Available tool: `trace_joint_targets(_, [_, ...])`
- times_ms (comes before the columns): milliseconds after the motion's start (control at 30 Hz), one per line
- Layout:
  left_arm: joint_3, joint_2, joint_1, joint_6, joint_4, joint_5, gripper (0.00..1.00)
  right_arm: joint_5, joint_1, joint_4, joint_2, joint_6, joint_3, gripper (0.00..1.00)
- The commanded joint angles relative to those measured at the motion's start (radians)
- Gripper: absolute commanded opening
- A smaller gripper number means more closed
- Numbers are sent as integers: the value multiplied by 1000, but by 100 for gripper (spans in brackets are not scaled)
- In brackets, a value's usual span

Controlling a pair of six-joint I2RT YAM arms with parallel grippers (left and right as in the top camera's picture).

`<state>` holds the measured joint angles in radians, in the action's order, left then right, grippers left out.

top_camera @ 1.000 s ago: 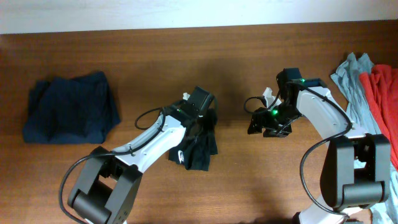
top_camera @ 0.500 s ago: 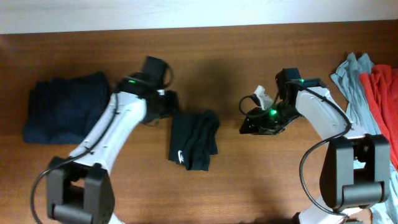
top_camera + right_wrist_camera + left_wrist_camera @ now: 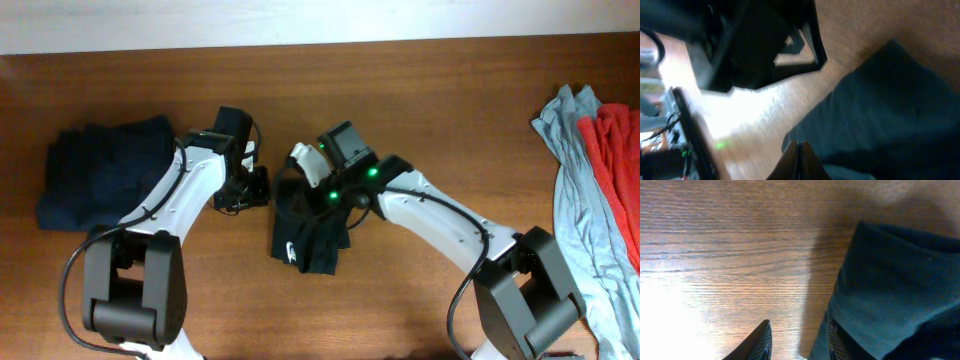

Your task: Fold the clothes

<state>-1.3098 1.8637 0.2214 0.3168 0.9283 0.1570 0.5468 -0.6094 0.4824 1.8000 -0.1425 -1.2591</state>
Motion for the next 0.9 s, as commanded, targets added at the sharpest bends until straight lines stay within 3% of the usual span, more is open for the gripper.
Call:
trace_joint_targets(0, [6, 8, -2, -27, 0, 15, 36, -130, -41, -7, 30, -85, -7, 5])
trace_joint_targets(100, [6, 8, -2, -27, 1, 15, 36, -176, -50, 27, 91, -112, -7, 5])
trace_joint_targets(333, [6, 8, -26, -28, 18, 14, 36, -392, 66, 314, 100, -158, -50, 4])
trace_joint_targets(533, [6, 8, -51, -28, 4, 14, 37, -393, 160, 459, 9, 23, -150, 4])
trace_joint_targets(633, [6, 8, -53, -28, 4, 15, 38, -297, 152, 483, -10, 77, -169, 4])
trace_joint_targets(733, [6, 8, -53, -28, 4, 29, 62, -170, 120, 479, 4, 109, -151, 5])
trace_joint_targets(867, [6, 8, -51, -175, -6, 229, 73, -203, 111, 465, 33, 94, -143, 5])
